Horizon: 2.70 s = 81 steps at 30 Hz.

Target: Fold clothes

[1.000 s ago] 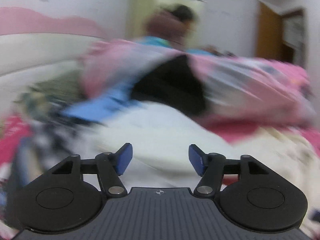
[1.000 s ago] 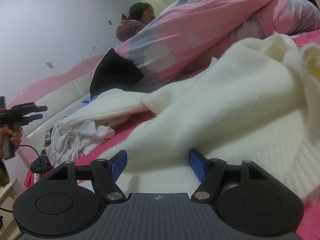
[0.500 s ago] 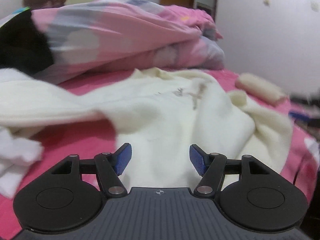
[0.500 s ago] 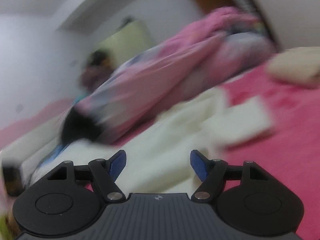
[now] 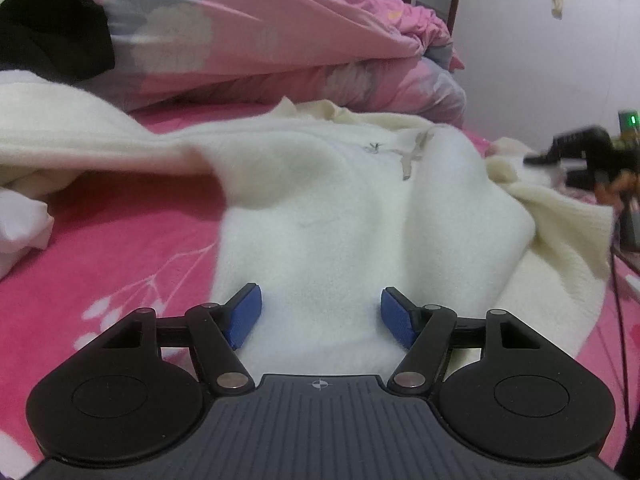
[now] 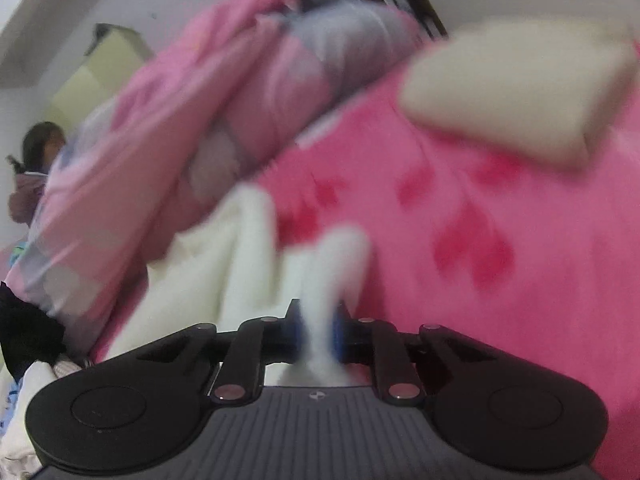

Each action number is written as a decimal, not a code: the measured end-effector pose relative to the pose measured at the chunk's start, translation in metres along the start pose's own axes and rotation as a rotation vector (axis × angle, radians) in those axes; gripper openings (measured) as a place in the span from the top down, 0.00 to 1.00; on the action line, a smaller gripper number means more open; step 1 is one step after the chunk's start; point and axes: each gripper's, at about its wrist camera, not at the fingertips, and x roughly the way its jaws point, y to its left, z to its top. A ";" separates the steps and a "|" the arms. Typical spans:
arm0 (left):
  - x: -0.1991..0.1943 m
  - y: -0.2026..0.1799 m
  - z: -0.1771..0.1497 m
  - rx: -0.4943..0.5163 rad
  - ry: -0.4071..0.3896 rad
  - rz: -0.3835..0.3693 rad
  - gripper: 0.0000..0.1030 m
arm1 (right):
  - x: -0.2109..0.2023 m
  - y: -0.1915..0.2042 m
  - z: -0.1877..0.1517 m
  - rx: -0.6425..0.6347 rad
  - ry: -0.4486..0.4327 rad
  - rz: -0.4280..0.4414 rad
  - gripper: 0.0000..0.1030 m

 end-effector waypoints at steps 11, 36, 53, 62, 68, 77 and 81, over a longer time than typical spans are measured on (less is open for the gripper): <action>0.002 0.008 -0.001 -0.053 -0.023 -0.049 0.33 | -0.002 0.004 0.147 -0.096 -0.312 -0.121 0.86; 0.003 0.014 -0.002 -0.071 -0.030 -0.067 0.33 | -0.075 -0.071 0.114 0.068 -0.217 -0.058 0.86; -0.021 0.014 0.007 -0.079 -0.016 -0.012 0.32 | -0.162 0.013 -0.053 -0.088 0.116 0.096 0.50; -0.144 0.061 0.072 0.121 -0.109 0.429 0.32 | -0.094 -0.009 -0.105 -0.078 0.192 0.099 0.64; -0.171 0.085 0.091 0.209 -0.075 0.775 0.33 | -0.108 -0.003 -0.117 -0.101 0.104 0.148 0.91; -0.197 0.112 0.097 0.080 -0.005 0.730 0.33 | -0.188 -0.019 -0.119 0.039 0.022 0.178 0.92; -0.231 0.116 0.124 0.187 -0.026 0.913 0.33 | -0.172 -0.041 -0.138 0.107 0.098 0.099 0.91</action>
